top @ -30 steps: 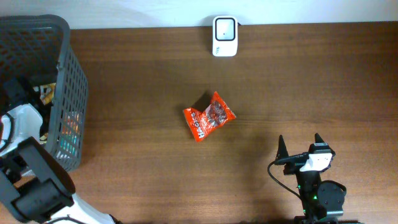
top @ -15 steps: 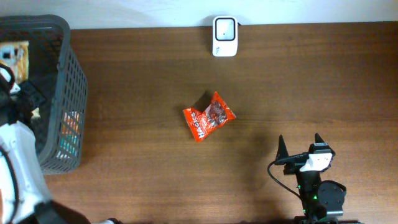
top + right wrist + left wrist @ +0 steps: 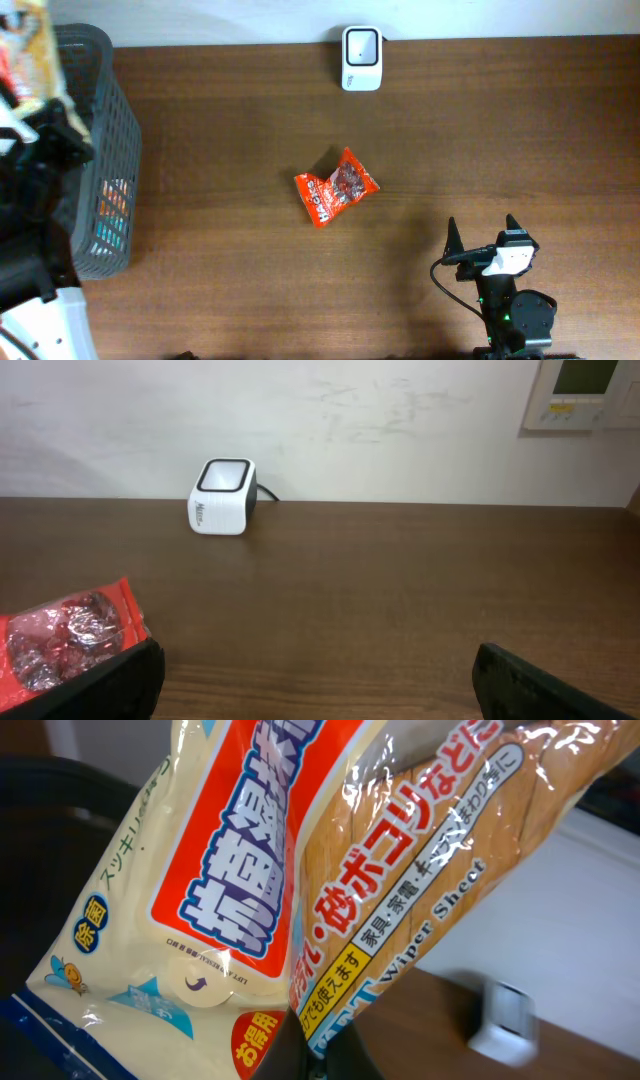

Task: Scan the item barcode
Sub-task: 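Grasp the white wet-wipes pack in the basket with the left gripper, then carry the wet-wipes pack out and release it beside the red bag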

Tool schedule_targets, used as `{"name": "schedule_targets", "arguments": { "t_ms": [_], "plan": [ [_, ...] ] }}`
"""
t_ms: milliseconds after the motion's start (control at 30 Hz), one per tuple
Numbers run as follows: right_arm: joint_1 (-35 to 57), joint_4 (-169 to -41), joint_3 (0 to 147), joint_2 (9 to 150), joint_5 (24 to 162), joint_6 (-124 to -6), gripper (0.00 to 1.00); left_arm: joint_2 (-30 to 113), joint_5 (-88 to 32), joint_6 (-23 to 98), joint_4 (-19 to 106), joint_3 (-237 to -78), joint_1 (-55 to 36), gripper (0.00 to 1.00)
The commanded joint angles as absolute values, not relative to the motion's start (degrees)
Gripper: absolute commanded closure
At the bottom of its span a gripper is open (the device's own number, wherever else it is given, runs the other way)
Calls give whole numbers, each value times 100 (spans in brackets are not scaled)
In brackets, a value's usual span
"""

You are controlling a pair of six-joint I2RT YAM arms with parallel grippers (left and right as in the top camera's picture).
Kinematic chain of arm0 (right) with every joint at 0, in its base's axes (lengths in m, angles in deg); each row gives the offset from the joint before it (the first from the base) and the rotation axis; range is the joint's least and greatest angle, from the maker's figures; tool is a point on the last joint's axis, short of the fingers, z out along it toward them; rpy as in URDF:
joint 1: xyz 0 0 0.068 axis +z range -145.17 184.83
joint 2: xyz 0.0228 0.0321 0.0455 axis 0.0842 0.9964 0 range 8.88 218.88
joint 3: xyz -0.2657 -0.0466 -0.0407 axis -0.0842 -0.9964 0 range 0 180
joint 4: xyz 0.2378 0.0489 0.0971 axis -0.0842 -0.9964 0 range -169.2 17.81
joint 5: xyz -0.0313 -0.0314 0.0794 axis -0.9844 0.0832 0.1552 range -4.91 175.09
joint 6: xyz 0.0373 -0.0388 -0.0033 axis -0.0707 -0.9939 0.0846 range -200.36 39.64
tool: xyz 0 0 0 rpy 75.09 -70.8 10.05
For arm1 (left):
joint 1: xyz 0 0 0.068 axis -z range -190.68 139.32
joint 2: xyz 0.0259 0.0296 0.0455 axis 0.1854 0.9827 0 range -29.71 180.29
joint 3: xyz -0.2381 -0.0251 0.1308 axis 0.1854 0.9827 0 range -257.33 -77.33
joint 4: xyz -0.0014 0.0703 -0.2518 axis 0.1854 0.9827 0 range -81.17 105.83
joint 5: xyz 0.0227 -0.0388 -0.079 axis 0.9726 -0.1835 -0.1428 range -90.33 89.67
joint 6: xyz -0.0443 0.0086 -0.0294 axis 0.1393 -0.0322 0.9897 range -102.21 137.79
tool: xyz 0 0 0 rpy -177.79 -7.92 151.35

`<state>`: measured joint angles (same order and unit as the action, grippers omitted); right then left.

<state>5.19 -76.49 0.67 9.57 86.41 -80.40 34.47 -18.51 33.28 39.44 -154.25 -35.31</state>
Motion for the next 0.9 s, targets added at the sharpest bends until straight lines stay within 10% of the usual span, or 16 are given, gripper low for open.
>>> {"name": "schedule_targets", "arguments": {
  "t_ms": [0,667,867],
  "plan": [
    [552,-7675,32,924,8571,-8057,2,3476,-2264,3496,4066,-15506,-2672,100],
    [552,-7675,32,924,8571,-8057,2,6614,-2259,3494,4353,-15506,865,100],
    [552,-7675,32,924,8571,-8057,2,6866,-2198,3491,4353,-15506,939,55]
  ]
}}
